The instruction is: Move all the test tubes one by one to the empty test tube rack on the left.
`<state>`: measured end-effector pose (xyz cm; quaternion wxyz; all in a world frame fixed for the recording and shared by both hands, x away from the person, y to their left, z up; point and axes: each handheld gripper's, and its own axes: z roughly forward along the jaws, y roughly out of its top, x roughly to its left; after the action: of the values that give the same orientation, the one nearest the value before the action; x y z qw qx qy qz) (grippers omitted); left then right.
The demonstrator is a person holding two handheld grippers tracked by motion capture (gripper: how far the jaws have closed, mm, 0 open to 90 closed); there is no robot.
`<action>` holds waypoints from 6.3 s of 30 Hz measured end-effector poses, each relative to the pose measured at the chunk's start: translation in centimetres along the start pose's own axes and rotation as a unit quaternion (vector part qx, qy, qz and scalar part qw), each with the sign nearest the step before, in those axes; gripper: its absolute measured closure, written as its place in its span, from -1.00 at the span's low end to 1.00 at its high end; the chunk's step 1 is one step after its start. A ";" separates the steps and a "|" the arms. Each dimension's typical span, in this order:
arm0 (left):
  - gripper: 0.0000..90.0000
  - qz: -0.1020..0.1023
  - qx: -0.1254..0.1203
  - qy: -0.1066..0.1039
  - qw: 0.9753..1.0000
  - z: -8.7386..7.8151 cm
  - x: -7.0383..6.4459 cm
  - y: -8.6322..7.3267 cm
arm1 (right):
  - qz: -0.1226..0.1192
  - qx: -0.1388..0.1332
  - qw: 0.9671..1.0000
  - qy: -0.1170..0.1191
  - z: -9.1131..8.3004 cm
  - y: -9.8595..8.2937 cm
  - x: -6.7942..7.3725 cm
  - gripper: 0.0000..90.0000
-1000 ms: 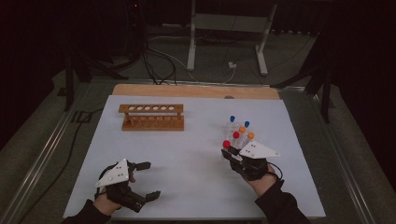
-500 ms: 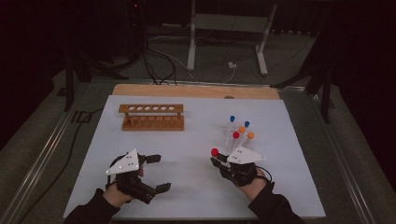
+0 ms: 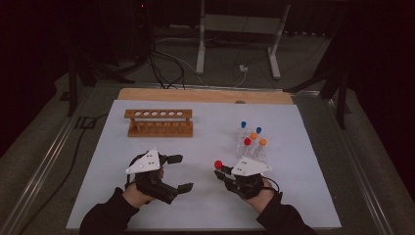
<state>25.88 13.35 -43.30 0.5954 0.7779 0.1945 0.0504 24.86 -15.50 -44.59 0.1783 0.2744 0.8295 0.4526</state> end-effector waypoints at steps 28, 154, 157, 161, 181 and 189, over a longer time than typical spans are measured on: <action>-0.01 0.043 0.003 0.006 0.999 4.2 -1.1 1.8 | -0.016 -0.005 1.000 0.026 0.7 1.0 1.6 0.67; 0.59 0.003 0.004 0.250 0.968 2.7 17.7 8.6 | 0.029 -0.053 0.993 0.097 -1.0 -0.2 -0.9 -0.99; 0.59 -0.008 0.008 0.252 0.968 3.0 18.2 8.0 | 0.027 -0.053 0.993 0.097 -1.0 -0.3 -0.8 -0.99; 0.59 -0.017 0.010 0.258 0.966 3.4 18.7 7.3 | 0.028 -0.052 0.993 0.099 -1.0 -0.3 -0.9 -0.99; 0.58 -0.036 0.051 0.260 0.964 5.7 19.2 4.1 | 0.027 -0.050 0.993 0.102 -0.9 -0.3 -1.0 -0.99; 0.58 -0.036 0.062 0.263 0.962 6.1 19.3 3.6 | 0.026 -0.051 0.993 0.101 -1.0 -0.4 -1.0 -0.99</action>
<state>46.40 14.01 -44.58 0.4750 0.7652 0.3753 0.2193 24.99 -16.96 -44.34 0.0953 0.2395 0.8118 0.5240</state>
